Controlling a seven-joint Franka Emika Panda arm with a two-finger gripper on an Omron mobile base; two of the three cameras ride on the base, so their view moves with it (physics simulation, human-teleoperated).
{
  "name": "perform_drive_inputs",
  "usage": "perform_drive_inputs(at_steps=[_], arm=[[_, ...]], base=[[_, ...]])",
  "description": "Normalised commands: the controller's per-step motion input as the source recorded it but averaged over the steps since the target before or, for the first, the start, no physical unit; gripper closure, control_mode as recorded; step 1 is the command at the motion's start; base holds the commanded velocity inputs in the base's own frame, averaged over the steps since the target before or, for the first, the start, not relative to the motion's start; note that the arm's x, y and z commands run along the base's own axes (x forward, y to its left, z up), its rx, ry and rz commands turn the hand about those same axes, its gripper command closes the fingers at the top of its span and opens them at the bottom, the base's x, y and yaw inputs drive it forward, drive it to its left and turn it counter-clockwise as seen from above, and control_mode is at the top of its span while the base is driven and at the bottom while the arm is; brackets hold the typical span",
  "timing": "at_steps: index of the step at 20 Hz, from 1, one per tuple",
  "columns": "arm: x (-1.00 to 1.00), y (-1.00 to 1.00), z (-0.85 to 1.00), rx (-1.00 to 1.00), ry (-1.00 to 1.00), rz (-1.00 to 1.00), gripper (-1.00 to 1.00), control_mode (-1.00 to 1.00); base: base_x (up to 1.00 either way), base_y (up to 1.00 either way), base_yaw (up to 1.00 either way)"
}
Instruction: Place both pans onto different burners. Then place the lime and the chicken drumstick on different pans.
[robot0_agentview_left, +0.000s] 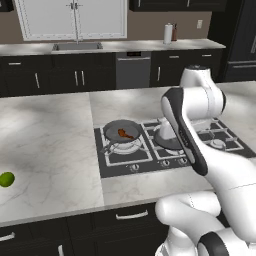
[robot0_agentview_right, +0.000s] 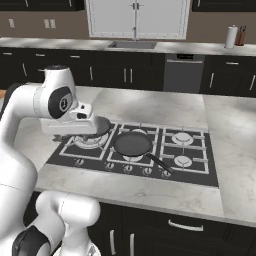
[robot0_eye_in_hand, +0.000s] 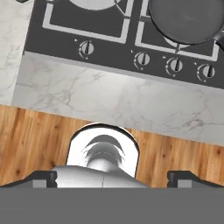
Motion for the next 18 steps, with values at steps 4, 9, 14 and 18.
perform_drive_inputs(at_steps=[4,9,14,18], arm=[[-0.05,0.12,0.00,0.09,0.04,-0.06,-1.00,-1.00],[-0.02,0.01,0.00,0.07,0.00,-0.09,-1.00,-1.00],[0.00,0.06,0.00,0.01,0.00,-0.07,-1.00,-1.00],[0.00,0.09,0.00,-0.02,-0.02,-0.01,-1.00,-1.00]], base=[[0.00,0.00,0.00],[0.00,0.00,0.00],[0.00,0.00,0.00],[0.00,0.00,0.00]])
